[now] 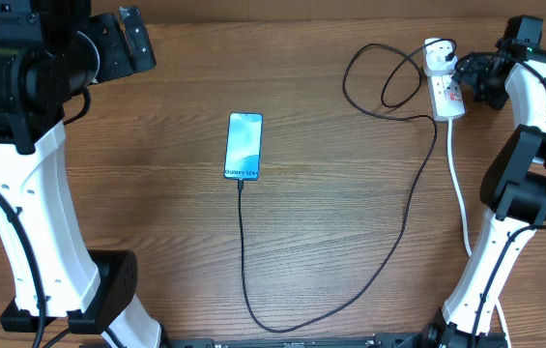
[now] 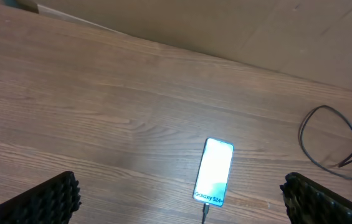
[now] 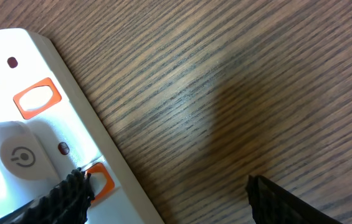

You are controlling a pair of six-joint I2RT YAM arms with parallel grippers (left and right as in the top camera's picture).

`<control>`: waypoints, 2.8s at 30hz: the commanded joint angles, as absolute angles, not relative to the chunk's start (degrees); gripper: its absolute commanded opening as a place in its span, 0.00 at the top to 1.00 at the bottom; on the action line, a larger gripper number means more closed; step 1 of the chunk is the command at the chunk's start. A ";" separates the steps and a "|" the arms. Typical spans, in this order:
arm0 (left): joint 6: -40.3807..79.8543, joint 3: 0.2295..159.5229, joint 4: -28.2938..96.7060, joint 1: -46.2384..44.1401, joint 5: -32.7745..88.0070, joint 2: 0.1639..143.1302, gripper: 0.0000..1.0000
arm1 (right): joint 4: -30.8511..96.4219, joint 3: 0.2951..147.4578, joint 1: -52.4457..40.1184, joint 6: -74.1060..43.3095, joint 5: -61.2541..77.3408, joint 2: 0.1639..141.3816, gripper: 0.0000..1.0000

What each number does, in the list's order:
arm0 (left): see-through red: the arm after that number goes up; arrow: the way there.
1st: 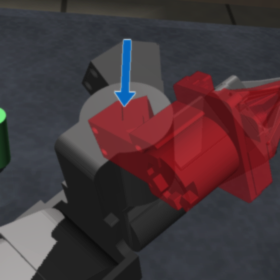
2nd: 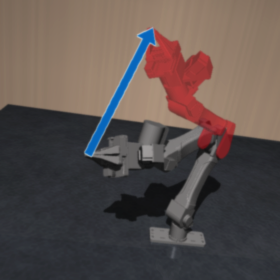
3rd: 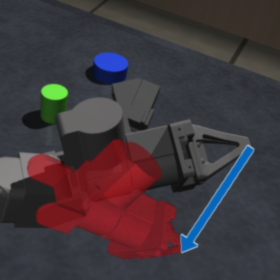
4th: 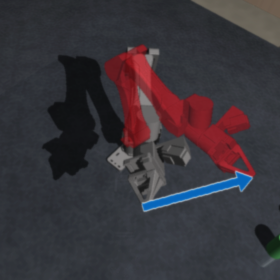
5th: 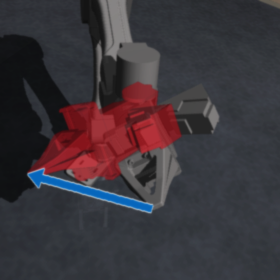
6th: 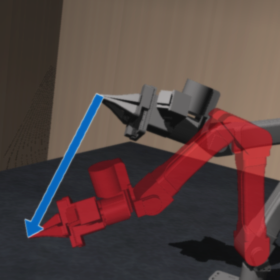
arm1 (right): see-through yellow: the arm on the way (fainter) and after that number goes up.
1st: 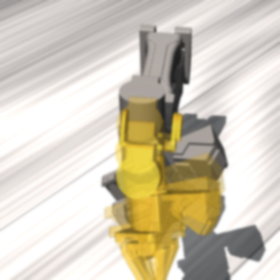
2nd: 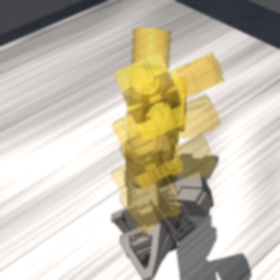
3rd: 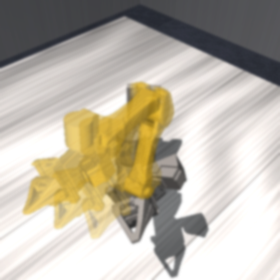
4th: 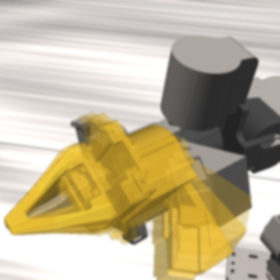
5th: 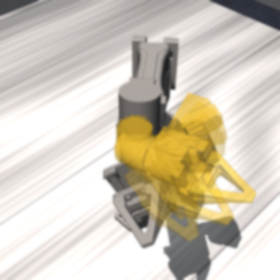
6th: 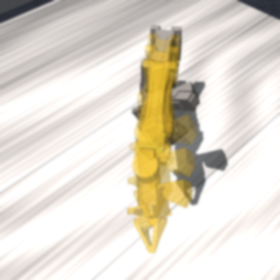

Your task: Plug charger to phone and switch on socket

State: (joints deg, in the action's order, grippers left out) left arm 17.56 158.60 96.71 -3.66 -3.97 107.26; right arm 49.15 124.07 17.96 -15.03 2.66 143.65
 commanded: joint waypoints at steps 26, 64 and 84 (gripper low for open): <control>16.51 158.74 96.79 -3.77 -4.89 107.63 0.00 | 53.25 124.07 14.72 -10.35 4.75 149.01 0.17; 16.51 158.74 96.79 -3.77 -4.89 107.66 0.00 | 75.90 128.44 18.02 -12.14 5.74 109.34 0.00; 16.51 158.74 96.79 -3.77 -4.89 107.68 0.00 | 97.03 128.33 18.02 -11.92 9.23 74.37 0.00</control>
State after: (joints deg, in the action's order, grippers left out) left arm 17.56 158.60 96.71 -3.66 -4.16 107.26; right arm 97.14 127.83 17.96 -12.25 8.78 76.58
